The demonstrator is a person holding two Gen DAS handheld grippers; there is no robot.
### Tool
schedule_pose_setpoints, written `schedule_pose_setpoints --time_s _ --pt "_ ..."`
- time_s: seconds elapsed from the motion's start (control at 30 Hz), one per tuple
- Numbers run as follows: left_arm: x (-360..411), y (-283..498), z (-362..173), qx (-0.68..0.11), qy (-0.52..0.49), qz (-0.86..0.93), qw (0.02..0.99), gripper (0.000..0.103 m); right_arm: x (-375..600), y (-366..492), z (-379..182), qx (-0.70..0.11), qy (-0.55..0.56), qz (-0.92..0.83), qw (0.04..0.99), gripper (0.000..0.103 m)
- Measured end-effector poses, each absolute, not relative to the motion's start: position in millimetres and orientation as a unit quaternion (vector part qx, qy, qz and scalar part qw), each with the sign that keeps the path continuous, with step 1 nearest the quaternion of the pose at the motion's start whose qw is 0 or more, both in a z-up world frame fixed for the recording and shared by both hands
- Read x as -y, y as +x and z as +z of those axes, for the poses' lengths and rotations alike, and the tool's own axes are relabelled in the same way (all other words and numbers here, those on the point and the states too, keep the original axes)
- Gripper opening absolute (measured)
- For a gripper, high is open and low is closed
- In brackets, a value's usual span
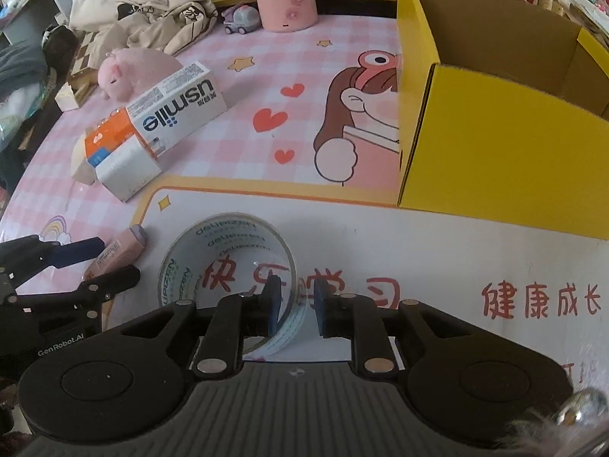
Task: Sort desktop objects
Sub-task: 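Lift the tape roll with the right gripper while the left gripper grasps the pink eraser, then carry the tape roll and pink eraser toward the yellow box with both grippers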
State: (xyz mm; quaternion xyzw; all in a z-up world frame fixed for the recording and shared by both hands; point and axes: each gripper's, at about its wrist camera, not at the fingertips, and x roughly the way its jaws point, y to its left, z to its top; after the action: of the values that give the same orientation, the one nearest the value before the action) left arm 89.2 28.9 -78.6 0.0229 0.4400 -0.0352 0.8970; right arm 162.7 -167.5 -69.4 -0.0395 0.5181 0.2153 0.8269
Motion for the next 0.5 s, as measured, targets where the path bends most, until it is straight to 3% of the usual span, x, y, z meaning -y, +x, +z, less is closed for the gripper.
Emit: schedule_pose_setpoints --time_s 0.17,0.3,0.4,0.5 --pt "-28 89 -79 -0.44 0.027 -0.037 0.897 0.046 163 162 -73 -0.519 -0.051 0.214 0.826 0.018" --pt "-27 89 -77 -0.439 0.034 -0.048 0.896 0.025 159 160 -75 -0.518 -0.062 0.219 0.825 0.017" --pt "-26 88 -76 -0.44 0.034 -0.058 0.895 0.023 155 158 -75 -0.512 -0.075 0.225 0.826 0.009" --pt "-30 87 -74 -0.442 0.016 -0.064 0.894 0.023 152 155 -74 -0.509 -0.079 0.234 0.825 0.007"
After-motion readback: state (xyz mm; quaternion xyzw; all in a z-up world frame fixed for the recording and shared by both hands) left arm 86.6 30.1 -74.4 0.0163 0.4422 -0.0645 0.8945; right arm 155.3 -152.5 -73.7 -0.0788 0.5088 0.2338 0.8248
